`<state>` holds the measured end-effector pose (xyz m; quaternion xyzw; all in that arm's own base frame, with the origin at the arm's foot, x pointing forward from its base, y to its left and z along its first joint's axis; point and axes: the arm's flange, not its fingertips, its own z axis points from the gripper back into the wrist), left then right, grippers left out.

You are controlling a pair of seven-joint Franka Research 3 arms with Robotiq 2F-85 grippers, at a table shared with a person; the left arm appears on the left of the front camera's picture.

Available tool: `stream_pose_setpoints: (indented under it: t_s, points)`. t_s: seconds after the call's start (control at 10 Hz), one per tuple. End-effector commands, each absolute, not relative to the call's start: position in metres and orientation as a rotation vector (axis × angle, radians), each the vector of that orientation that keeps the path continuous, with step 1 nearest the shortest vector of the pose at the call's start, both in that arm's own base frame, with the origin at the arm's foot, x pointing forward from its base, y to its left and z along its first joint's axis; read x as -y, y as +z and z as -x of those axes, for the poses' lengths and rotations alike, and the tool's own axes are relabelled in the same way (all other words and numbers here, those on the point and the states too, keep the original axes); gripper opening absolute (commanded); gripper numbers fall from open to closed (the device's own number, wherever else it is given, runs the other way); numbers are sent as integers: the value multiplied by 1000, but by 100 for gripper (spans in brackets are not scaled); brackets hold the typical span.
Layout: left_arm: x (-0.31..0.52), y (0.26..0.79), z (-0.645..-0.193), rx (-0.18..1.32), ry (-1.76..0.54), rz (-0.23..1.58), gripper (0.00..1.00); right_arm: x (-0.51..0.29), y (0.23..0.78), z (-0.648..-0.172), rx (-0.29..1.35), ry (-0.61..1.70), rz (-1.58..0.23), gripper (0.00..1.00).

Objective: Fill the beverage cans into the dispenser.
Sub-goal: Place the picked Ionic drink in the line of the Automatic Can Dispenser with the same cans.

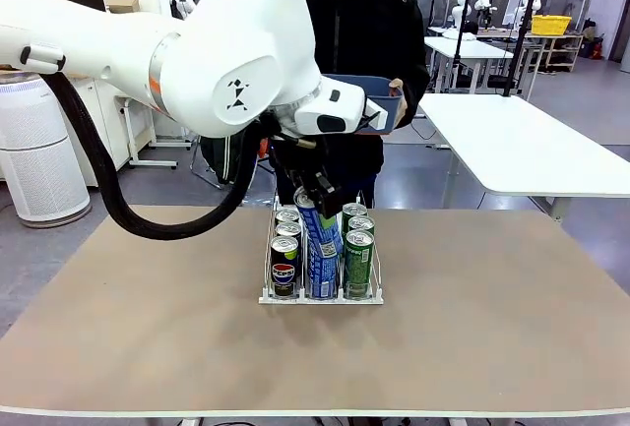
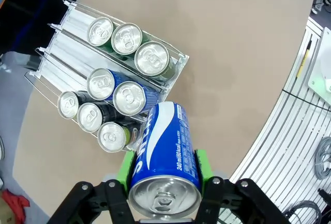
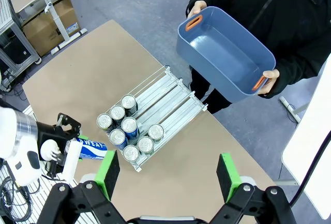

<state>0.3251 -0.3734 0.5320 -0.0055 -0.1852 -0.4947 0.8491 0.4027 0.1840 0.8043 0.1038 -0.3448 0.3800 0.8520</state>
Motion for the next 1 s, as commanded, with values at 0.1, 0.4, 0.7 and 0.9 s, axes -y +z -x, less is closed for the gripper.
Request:
stream_pose_setpoints:
  t_s: [0.1, 0.4, 0.7, 0.9]
  points:
    - [384, 511, -309, 442, -1020, -22, 57, -184, 805, -402, 725, 798, -221, 100]
    - [392, 483, -302, 455, -1013, -4, 57, -184, 805, -402, 725, 798, -221, 100]
    - [392, 465, -306, 444, -1010, -41, 57, -184, 805, -402, 725, 798, -221, 100]
    - [389, 458, -313, 433, -1001, -50, 57, -184, 805, -402, 725, 798, -221, 100]
